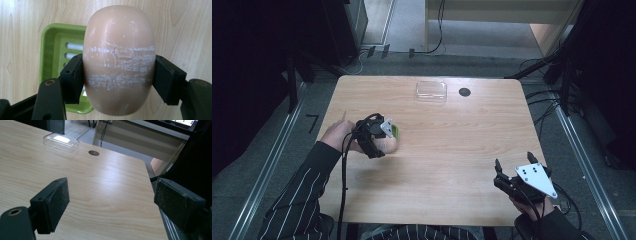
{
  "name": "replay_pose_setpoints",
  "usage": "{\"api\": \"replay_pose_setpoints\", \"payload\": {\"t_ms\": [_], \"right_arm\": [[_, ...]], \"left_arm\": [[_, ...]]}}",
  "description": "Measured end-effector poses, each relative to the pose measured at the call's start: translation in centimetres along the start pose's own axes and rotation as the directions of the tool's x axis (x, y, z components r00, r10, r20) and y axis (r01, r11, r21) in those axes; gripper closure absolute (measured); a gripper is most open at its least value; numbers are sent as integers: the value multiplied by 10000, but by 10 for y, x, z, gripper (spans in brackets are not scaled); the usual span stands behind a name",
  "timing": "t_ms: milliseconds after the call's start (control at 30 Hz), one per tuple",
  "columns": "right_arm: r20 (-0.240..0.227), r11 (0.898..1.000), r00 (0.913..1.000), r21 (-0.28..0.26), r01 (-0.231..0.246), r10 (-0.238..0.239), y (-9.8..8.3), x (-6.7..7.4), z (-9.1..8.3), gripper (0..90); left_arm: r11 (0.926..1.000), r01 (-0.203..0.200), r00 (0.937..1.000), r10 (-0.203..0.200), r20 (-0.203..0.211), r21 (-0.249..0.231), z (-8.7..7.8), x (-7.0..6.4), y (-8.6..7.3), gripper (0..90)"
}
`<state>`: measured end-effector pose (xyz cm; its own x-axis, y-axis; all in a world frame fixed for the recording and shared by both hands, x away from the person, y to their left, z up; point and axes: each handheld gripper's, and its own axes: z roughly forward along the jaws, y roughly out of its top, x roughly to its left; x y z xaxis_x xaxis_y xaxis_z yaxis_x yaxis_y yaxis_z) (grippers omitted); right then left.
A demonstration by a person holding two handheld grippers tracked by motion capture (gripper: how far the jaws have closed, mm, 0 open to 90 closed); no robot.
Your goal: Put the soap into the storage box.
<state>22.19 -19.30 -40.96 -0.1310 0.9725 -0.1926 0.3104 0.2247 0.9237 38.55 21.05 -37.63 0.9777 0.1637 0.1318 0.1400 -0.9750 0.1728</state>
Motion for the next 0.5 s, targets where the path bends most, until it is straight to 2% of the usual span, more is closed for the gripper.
{"api": "replay_pose_setpoints", "payload": {"t_ms": [133, 433, 500], "right_arm": [[-6, 10000, 10000, 7, -16, 16, 0, 0, 0, 136], [36, 10000, 10000, -10, -4, 4, 0, 0, 0, 136], [30, 10000, 10000, -10, 5, -5, 0, 0, 0, 136]], "left_arm": [[10000, -46, 10000, 46, 22, 71, 3, 5, -1, 337], [9998, 187, 9998, -187, 2, -10, 7, 16, -8, 337], [9999, 131, 9999, -131, 4, 42, 8, 18, -8, 337]]}}
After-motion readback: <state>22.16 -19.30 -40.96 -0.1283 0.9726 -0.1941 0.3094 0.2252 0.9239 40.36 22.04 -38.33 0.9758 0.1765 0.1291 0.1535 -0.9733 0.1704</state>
